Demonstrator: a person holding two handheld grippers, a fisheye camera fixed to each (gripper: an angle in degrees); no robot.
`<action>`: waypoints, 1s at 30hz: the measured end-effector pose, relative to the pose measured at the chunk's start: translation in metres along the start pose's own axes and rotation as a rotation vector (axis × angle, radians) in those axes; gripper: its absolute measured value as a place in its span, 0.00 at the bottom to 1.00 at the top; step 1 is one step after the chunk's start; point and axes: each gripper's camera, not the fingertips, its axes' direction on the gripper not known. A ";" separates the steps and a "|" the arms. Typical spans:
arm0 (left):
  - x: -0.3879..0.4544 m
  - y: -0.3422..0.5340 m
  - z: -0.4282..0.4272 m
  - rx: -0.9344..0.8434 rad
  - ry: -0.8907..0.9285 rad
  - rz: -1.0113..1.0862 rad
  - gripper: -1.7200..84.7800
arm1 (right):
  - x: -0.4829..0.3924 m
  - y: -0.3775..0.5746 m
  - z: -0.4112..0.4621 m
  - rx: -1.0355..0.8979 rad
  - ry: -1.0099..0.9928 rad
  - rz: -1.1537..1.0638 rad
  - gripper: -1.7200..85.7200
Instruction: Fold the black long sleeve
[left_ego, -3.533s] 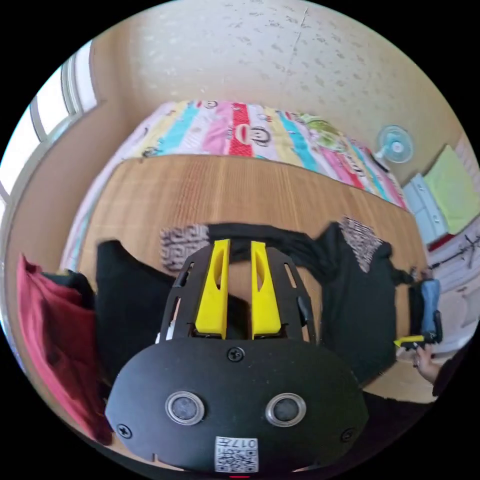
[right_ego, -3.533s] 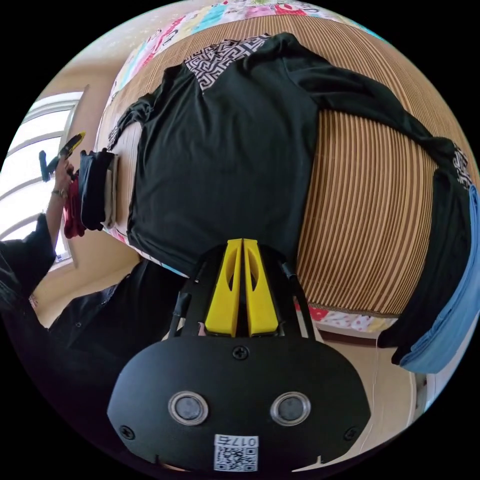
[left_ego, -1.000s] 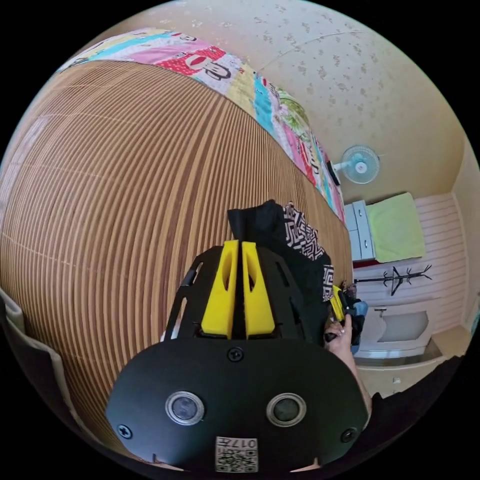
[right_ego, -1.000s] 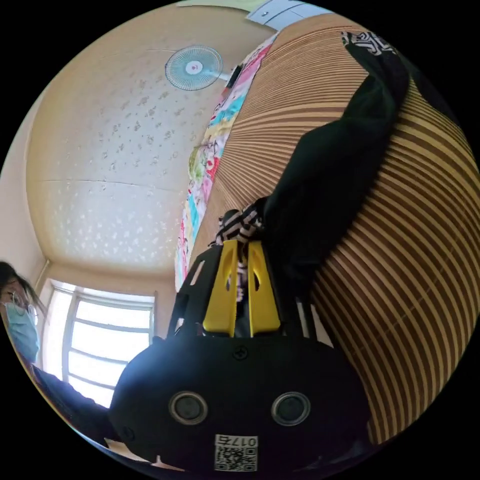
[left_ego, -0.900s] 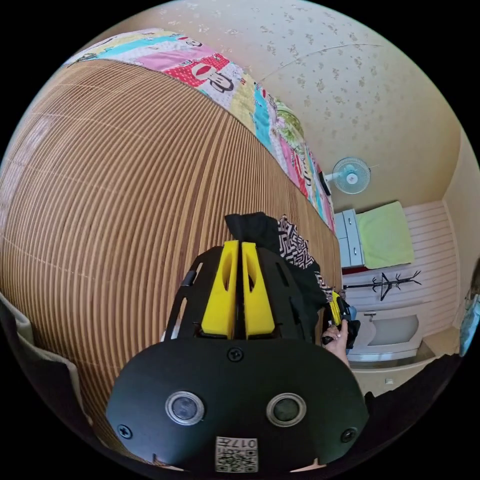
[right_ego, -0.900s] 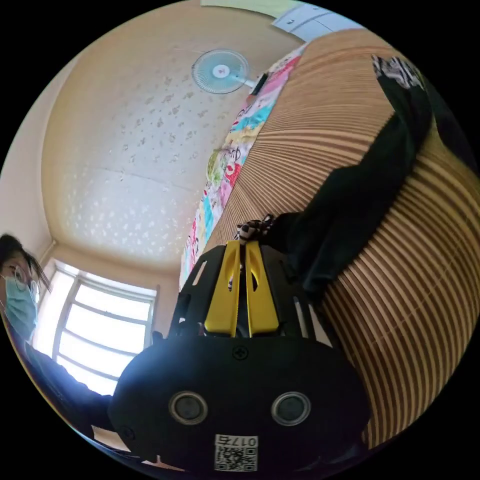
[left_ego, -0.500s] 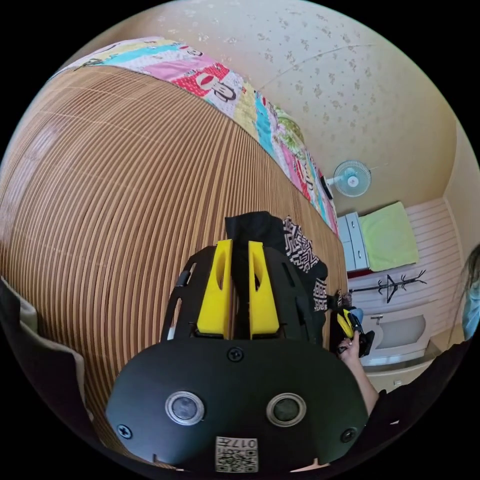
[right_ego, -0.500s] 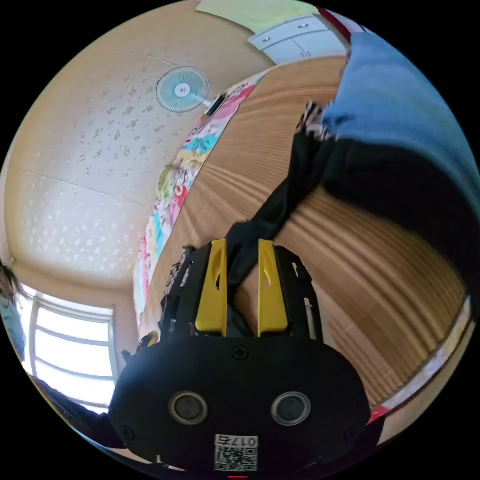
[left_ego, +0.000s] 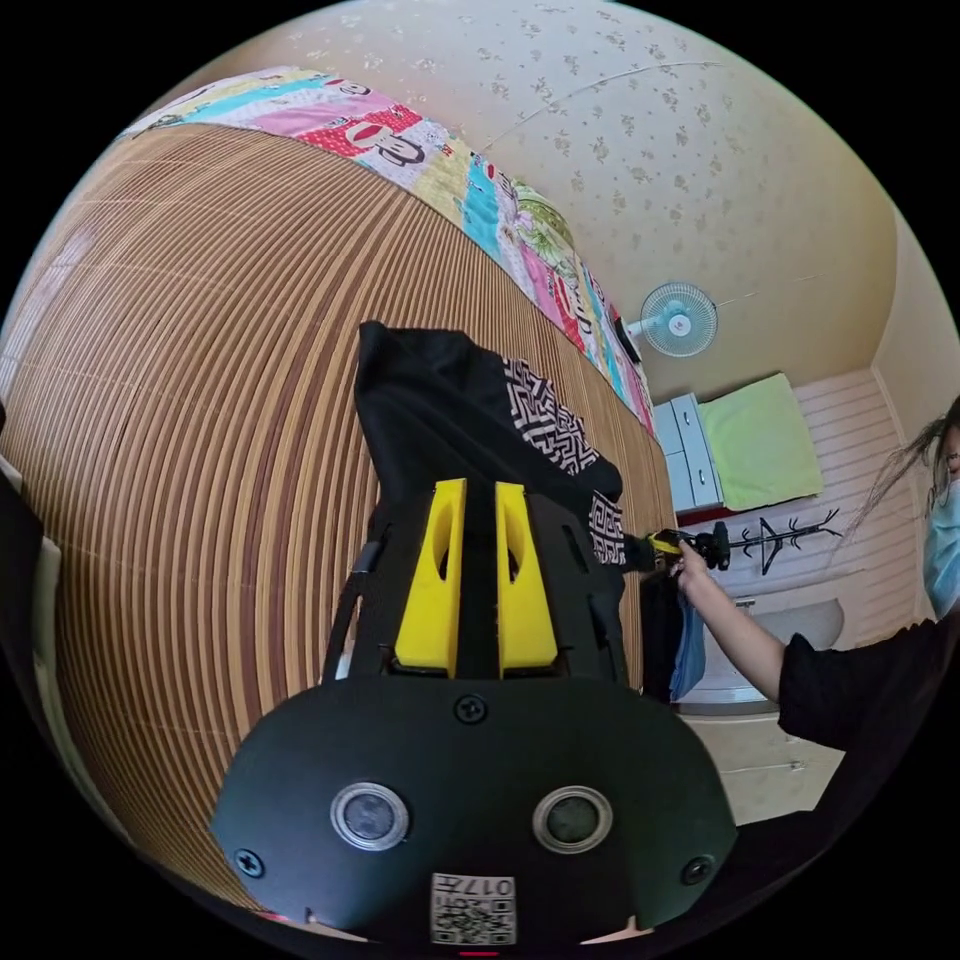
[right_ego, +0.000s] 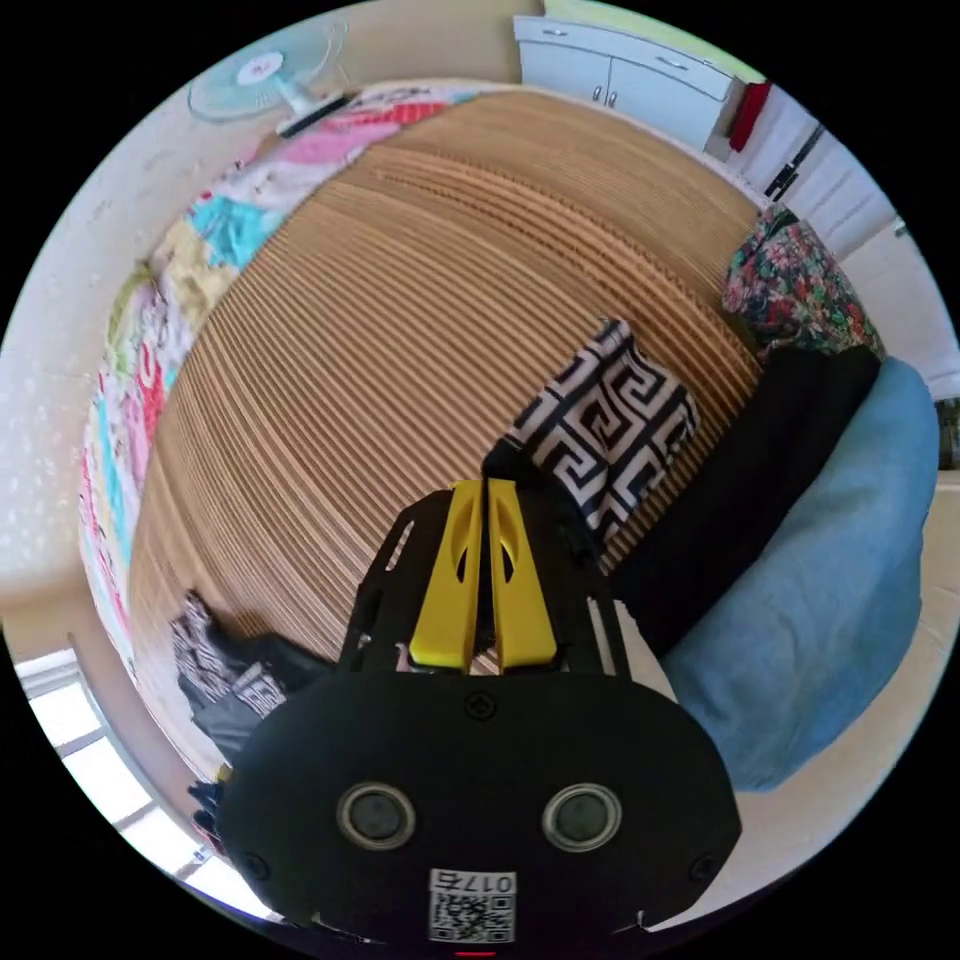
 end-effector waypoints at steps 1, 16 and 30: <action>0.000 0.001 0.001 0.001 0.001 0.000 0.08 | 0.002 -0.006 -0.012 0.055 -0.109 0.043 0.04; 0.007 0.017 0.019 -0.037 -0.021 0.046 0.08 | 0.044 -0.059 0.011 -0.218 -0.091 0.063 0.18; 0.015 0.044 0.022 -0.026 0.028 0.036 0.08 | 0.055 0.099 -0.118 0.292 -0.289 -0.008 0.04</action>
